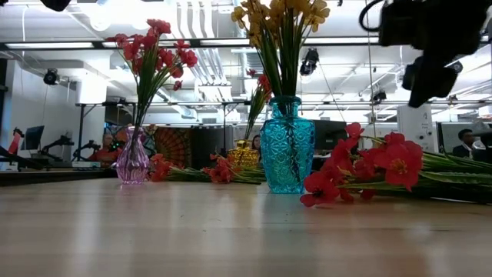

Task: Sort flowers into vase by color
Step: Put the red flowers into the purple vase

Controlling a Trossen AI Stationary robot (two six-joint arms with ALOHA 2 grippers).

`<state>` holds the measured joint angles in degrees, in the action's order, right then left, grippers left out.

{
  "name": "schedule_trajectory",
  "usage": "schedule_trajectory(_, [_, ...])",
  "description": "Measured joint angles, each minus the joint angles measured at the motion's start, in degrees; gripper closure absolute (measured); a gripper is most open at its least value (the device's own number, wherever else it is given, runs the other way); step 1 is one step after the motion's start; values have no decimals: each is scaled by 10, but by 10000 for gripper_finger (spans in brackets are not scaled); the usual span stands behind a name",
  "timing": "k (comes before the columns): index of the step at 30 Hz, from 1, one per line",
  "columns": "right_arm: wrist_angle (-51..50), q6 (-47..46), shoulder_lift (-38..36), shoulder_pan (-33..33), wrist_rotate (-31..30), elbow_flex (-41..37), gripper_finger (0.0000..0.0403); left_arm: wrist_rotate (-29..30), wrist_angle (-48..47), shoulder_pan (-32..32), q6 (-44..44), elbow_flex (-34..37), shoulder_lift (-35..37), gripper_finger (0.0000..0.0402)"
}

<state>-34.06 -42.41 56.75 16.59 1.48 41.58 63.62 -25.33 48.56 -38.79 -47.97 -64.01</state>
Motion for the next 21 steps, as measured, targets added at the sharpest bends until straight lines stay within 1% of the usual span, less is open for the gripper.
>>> schedule_trajectory(7, [-7, 2, 0, 55, -43, 0, 177, -2, 20, 0, -23, 0, -32, 271])
schedule_trajectory(10, [-13, 2, 13, 73, -57, 0, 177, -19, 34, 0, -24, 0, -45, 271])
schedule_trajectory(12, [-18, 2, 34, 84, -60, 0, 177, -26, 43, 0, -23, 0, -53, 271])
schedule_trajectory(16, [-18, 13, 99, 101, -60, 2, 177, -27, 49, 0, -24, 0, -62, 271])
schedule_trajectory(21, [-16, 20, 167, 118, -61, 21, 177, -27, 49, 0, -23, 0, -66, 271])
